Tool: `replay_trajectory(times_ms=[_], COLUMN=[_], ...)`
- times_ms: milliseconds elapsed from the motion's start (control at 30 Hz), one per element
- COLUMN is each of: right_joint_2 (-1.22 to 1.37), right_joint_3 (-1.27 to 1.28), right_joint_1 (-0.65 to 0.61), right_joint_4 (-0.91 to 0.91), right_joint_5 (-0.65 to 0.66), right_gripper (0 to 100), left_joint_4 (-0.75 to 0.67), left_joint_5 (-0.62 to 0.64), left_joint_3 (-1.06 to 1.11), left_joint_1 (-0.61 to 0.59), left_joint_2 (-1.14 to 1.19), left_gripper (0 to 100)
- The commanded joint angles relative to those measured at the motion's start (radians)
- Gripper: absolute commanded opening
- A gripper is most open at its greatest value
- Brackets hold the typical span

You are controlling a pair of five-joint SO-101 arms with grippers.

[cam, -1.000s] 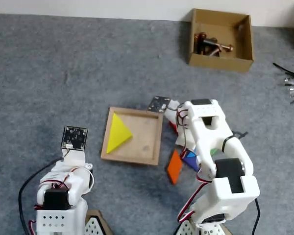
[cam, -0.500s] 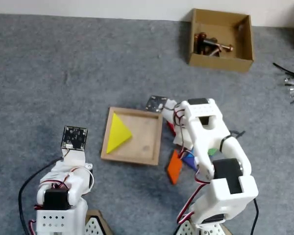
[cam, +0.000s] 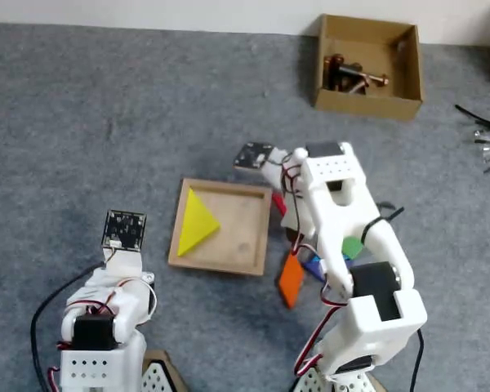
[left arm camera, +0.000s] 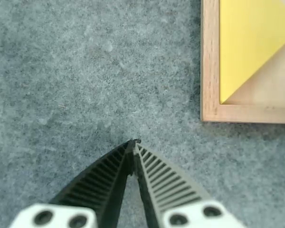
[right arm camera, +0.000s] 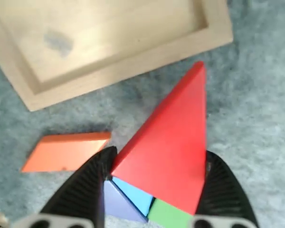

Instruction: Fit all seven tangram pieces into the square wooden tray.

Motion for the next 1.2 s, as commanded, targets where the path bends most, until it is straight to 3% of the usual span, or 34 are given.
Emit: replay_trajectory(times_ms=[0,200,633,1167], right_joint_2=[-0.005,-0.007,0.002,0.05], right_joint_3=[-0.082,-0.093,-0.165,-0.165], right_joint_1=[-0.018,-0.094,-0.272,-0.329], right_joint_4=[0.033,0.024,-0.015,-0.213], right_joint_5=[-0.012,-0.078,-0.084,-0.127], right_gripper=[10.9,10.9,10.9,11.7], left_joint_4=[0.003,0.003,0.003,0.003], left_joint_5=[0.002,0.002,0.002,0.002], left_joint_3=[0.018,0.018,0.018,0.018], left_joint_1=[0.012,0.012,0.012,0.012], left_joint_2=[-0.01,-0.01,-0.01,-0.01], left_gripper=[1,1,1,1])
